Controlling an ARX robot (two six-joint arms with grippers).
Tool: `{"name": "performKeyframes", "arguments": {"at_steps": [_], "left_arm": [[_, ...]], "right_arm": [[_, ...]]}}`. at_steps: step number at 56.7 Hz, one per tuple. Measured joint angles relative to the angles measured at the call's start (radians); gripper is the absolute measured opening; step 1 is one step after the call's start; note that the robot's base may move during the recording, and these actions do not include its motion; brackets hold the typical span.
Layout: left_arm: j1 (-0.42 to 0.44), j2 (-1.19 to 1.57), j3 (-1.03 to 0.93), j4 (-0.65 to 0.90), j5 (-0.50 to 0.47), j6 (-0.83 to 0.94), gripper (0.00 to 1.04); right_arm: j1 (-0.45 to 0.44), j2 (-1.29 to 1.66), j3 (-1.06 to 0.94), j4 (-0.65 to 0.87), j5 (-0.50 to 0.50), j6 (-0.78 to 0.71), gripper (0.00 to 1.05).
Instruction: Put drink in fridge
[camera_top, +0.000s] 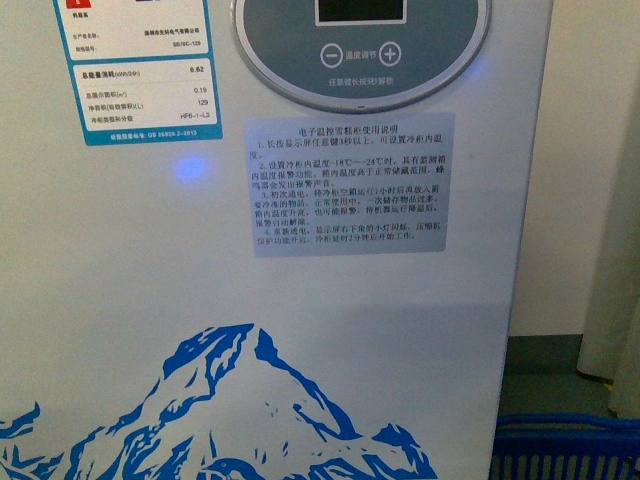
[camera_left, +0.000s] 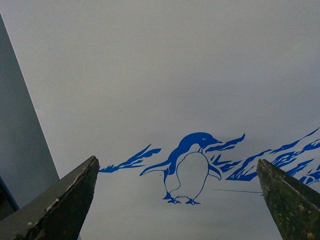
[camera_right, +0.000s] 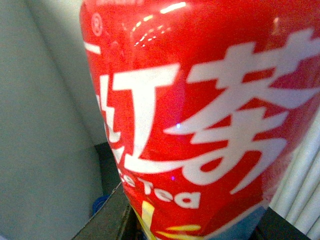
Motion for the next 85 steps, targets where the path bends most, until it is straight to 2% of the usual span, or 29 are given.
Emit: {"name": "performKeyframes", "arguments": {"at_steps": [7,23,85], "left_arm": [[0.000,0.000,0.000,0.000,0.000,0.000,0.97],[0.000,0.000,0.000,0.000,0.000,0.000,0.97],[0.000,0.000,0.000,0.000,0.000,0.000,0.97]], "right_arm": [[0.057,-0.049,-0.029,-0.002,0.064,-0.014,0.35],[0.090,-0.098,-0.102,0.058,0.130,-0.062,0.35],[0.095,-0.101,-0.124,0.060,0.130,-0.076,0.35]]}}
